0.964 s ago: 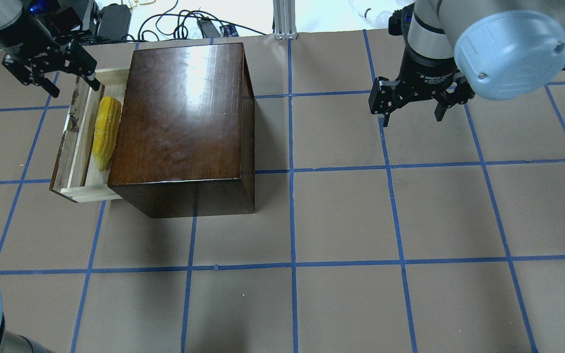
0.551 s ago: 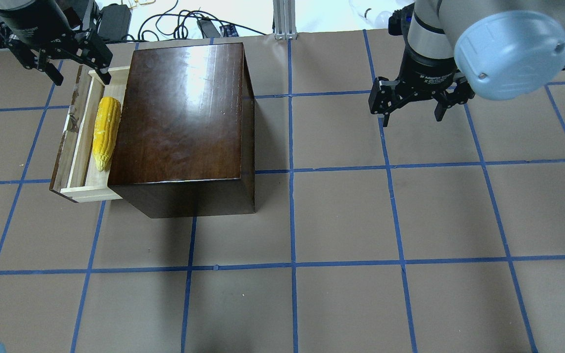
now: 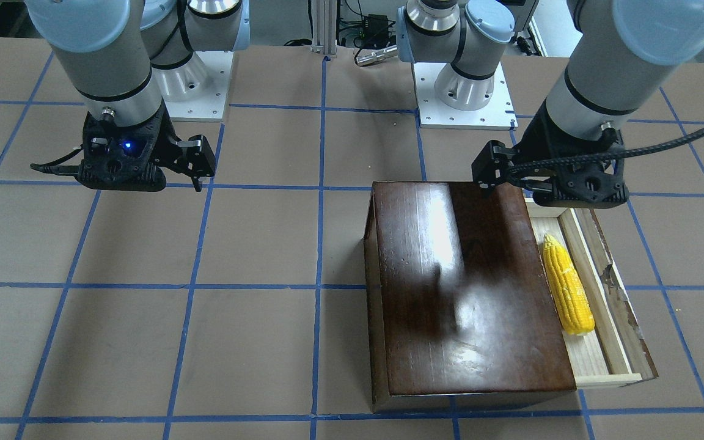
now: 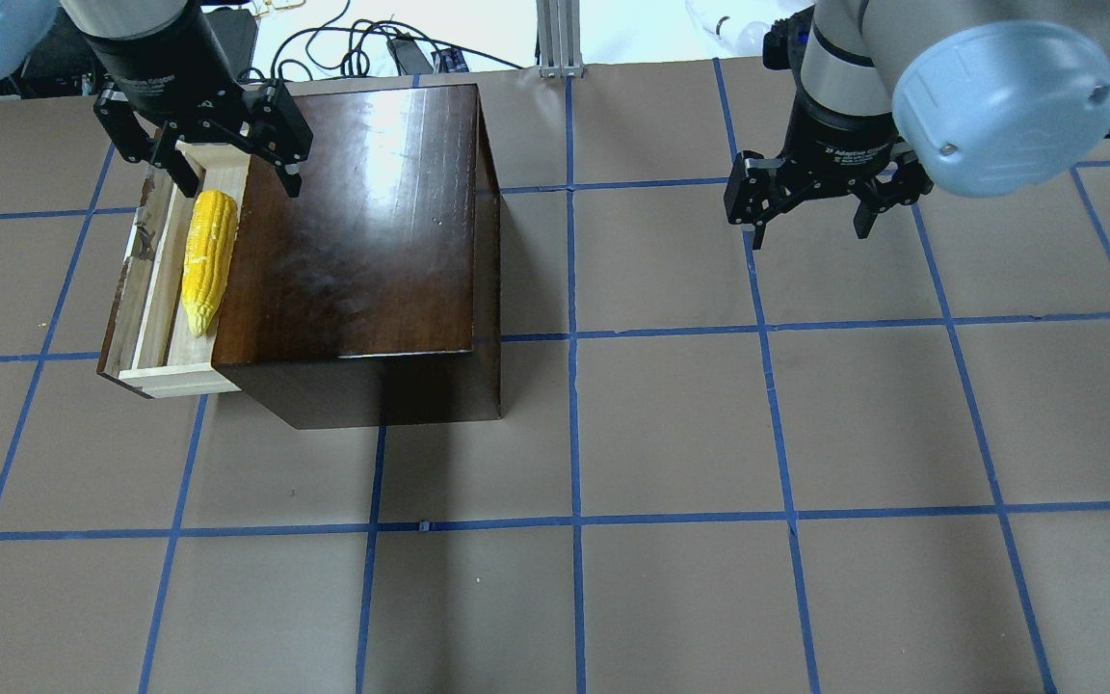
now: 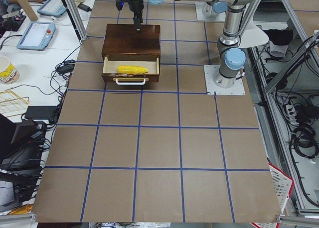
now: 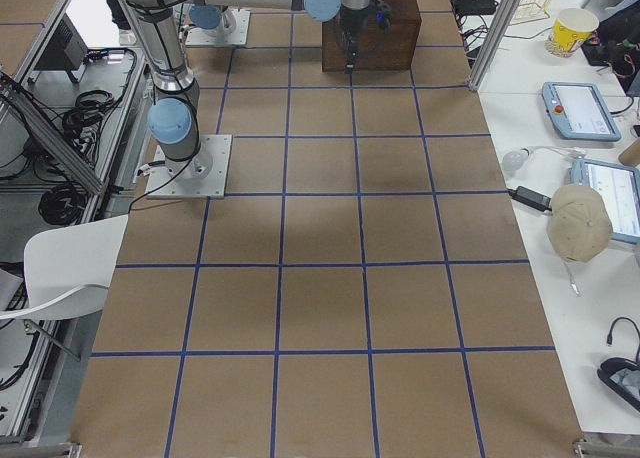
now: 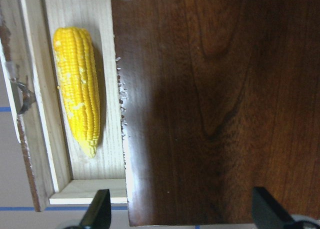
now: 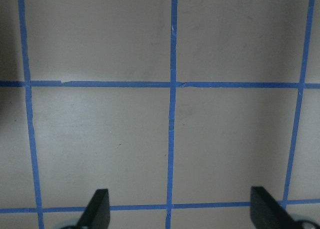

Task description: Open drawer and put corn inside

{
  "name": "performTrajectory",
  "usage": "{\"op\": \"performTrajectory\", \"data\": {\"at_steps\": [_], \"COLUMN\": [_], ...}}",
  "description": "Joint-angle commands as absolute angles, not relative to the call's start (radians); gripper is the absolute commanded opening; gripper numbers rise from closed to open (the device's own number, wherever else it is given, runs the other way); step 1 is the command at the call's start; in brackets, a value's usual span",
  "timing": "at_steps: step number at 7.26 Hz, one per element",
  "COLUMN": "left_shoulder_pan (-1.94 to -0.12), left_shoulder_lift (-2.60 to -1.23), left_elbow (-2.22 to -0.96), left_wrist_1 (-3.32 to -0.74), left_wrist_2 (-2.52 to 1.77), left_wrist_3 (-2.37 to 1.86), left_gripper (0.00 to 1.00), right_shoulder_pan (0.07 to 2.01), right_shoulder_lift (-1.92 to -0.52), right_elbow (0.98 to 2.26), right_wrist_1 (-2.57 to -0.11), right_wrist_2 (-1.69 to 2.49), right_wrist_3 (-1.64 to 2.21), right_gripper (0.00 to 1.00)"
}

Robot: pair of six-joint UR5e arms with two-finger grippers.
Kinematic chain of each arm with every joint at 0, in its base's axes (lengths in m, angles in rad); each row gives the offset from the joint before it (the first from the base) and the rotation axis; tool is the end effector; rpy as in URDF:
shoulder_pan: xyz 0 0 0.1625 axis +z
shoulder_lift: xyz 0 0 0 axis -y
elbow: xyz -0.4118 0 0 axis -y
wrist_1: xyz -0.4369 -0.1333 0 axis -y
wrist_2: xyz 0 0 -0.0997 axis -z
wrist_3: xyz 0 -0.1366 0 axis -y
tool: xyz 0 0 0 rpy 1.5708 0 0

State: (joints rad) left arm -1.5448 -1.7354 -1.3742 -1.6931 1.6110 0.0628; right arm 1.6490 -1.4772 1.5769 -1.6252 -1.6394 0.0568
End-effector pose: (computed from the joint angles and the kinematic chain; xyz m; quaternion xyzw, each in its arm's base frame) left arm -0.1124 -0.5943 0.4378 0.0193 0.9986 0.0460 0.0181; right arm 0.1678 -0.5552 0.3884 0.0115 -0.9991 -0.0203 0.0357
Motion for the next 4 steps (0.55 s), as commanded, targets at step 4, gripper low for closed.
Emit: {"op": "performTrajectory", "data": {"at_steps": [4], "left_shoulder_pan": [-1.575], "left_shoulder_lift": [-1.727], "left_elbow": [-1.414], "left_wrist_1": [-1.683], "left_wrist_2": [1.605], "left_wrist_3": [0.074], "left_gripper": [1.00], "right_shoulder_pan": [1.649], "right_shoulder_lift": [-1.477], "right_elbow": [1.577], "right_wrist_1": [-1.624], "right_wrist_2": [-1.640], "right_wrist_3": [0.057], "right_gripper": [1.00]}}
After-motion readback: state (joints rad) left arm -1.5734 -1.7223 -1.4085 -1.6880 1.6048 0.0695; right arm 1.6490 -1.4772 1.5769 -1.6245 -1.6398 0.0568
